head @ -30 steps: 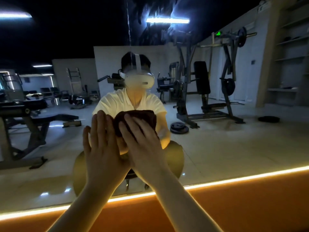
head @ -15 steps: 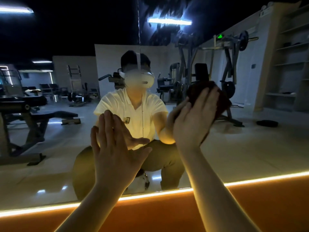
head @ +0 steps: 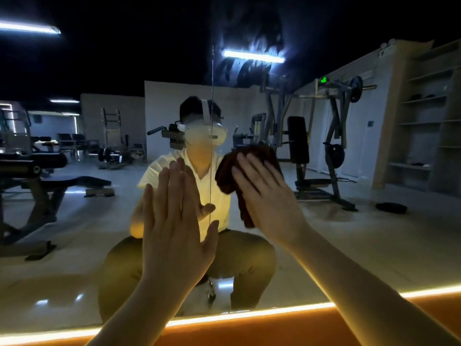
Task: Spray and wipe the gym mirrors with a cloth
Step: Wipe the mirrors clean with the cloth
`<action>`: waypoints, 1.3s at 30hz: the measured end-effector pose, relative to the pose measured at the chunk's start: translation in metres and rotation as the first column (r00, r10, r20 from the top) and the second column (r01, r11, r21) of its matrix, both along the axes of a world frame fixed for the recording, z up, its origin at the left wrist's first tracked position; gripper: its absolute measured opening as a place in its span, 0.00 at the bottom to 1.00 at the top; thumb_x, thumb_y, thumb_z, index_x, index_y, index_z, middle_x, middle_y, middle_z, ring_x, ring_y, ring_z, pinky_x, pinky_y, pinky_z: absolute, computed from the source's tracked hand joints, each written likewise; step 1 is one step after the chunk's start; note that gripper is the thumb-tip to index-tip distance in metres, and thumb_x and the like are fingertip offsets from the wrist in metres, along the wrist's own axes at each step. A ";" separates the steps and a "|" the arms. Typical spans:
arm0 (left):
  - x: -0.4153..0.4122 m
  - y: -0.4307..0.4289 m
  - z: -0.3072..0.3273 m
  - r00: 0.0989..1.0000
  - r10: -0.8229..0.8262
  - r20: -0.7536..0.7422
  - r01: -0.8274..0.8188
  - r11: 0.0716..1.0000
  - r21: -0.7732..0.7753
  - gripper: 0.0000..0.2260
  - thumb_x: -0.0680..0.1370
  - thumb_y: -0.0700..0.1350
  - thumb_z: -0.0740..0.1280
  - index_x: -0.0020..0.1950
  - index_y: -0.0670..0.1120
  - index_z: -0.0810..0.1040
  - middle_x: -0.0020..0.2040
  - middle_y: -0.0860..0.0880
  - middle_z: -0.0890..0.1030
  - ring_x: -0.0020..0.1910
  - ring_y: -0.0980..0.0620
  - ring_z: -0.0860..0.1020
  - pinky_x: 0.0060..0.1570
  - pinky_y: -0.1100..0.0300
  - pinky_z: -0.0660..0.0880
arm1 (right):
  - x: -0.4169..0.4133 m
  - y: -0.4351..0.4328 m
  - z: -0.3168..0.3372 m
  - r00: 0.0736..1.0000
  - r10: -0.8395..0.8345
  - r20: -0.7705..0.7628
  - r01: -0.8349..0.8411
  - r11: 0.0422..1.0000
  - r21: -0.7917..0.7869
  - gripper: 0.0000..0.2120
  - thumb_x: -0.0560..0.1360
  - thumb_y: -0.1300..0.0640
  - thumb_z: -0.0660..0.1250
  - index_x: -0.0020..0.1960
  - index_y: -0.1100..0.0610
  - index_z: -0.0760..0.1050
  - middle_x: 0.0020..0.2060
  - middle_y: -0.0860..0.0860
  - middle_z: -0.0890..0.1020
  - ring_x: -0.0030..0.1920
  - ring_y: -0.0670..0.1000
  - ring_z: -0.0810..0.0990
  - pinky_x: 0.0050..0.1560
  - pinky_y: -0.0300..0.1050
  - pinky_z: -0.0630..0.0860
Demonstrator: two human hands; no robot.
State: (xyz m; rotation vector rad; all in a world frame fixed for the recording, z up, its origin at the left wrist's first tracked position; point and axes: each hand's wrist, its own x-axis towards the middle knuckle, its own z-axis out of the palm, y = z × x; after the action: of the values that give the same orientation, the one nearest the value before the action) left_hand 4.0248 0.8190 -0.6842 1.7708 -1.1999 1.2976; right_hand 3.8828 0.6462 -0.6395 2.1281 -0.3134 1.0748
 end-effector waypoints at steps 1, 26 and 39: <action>0.000 -0.003 0.008 1.000 0.003 0.000 -0.003 1.000 0.024 0.43 0.79 0.60 0.66 0.84 0.37 0.53 0.85 0.37 0.52 0.85 0.38 0.50 0.81 0.36 0.51 | 0.002 -0.001 0.023 0.999 0.009 0.053 -0.009 1.000 -0.001 0.33 0.79 0.56 0.61 0.82 0.57 0.54 0.82 0.57 0.54 0.83 0.57 0.50 0.82 0.57 0.44; 0.019 -0.017 0.183 0.985 0.128 0.118 -0.141 0.984 0.112 0.37 0.84 0.66 0.50 0.82 0.40 0.60 0.82 0.38 0.60 0.83 0.40 0.57 0.79 0.40 0.57 | 0.004 -0.011 0.162 0.998 0.055 0.003 -0.054 0.985 -0.166 0.28 0.82 0.53 0.50 0.81 0.57 0.61 0.82 0.56 0.59 0.82 0.55 0.55 0.82 0.56 0.48; 0.029 0.002 0.199 1.000 0.017 0.006 -0.018 0.994 0.107 0.38 0.80 0.60 0.66 0.83 0.41 0.58 0.83 0.40 0.59 0.83 0.41 0.56 0.81 0.41 0.56 | 0.035 0.016 0.146 0.974 0.088 0.209 -0.087 0.996 -0.014 0.31 0.81 0.53 0.60 0.82 0.57 0.58 0.82 0.55 0.57 0.83 0.53 0.50 0.82 0.55 0.46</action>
State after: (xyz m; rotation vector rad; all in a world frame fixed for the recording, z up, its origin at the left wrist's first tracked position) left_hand 4.0538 0.8210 -0.4847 1.8584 -1.2808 1.2702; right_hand 3.9181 0.6618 -0.4932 2.0435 -0.3176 1.3535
